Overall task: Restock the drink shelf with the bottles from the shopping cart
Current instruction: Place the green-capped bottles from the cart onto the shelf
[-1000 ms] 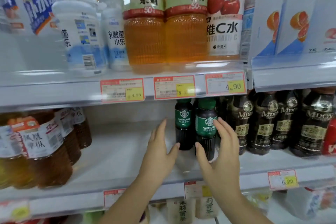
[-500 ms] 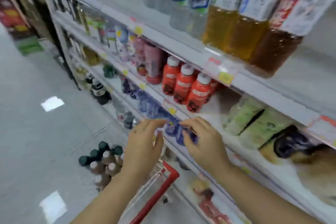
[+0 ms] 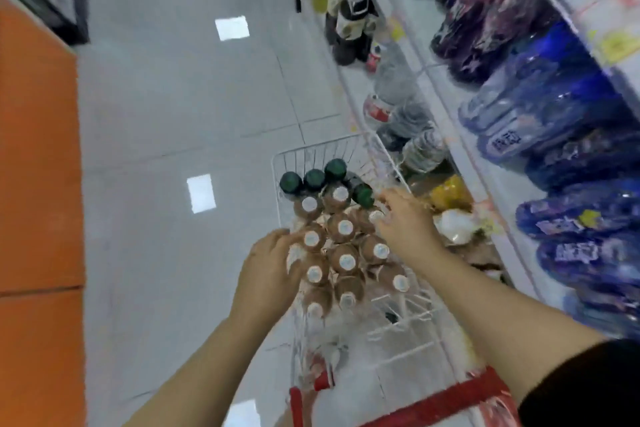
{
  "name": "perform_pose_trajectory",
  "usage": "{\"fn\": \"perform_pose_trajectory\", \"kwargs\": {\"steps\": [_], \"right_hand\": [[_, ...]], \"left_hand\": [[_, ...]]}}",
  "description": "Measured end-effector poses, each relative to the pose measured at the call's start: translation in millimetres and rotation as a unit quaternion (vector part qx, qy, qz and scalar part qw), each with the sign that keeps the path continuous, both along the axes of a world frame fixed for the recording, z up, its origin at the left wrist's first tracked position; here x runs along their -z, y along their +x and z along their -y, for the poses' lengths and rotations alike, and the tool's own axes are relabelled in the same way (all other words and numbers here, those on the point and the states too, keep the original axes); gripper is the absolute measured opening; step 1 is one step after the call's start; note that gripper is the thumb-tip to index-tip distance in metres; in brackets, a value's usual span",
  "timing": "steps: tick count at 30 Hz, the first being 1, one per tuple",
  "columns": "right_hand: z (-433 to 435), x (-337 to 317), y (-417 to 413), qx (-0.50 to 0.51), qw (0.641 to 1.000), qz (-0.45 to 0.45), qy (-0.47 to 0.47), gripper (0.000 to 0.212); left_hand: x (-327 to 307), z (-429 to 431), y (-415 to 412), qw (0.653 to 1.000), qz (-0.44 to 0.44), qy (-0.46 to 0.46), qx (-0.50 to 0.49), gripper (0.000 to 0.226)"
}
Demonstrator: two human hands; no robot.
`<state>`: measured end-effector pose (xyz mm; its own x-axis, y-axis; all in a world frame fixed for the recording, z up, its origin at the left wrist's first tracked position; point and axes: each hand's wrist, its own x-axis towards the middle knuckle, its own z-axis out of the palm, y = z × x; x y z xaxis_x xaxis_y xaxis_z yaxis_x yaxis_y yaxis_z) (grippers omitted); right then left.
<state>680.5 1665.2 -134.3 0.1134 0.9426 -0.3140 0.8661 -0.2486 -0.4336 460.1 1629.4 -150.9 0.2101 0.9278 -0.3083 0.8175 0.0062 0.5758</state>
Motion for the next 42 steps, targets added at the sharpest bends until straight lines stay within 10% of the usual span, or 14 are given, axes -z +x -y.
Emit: {"fn": "perform_pose_trajectory", "kwargs": {"steps": [9, 17, 24, 34, 42], "right_hand": [[-56, 134, 12, -0.002, 0.993, 0.048, -0.104, 0.055], [-69, 137, 13, 0.027, 0.998, 0.051, 0.019, 0.038], [-48, 18, 27, 0.116, 0.971, -0.144, 0.148, 0.032], [-76, -24, -13, 0.100, 0.929, -0.354, 0.047, 0.034], [-120, 116, -11, -0.022, 0.997, -0.071, -0.034, 0.055]], "left_hand": [[89, -24, 8, 0.999, 0.037, -0.005, -0.034, 0.038], [106, -21, 9, 0.999, 0.032, 0.022, -0.038, 0.042], [50, -41, 45, 0.991, 0.127, 0.027, -0.033, 0.048], [18, -59, 55, 0.951, 0.294, 0.024, -0.094, 0.070], [31, -62, 15, 0.922, 0.306, 0.040, -0.235, 0.064]]}}
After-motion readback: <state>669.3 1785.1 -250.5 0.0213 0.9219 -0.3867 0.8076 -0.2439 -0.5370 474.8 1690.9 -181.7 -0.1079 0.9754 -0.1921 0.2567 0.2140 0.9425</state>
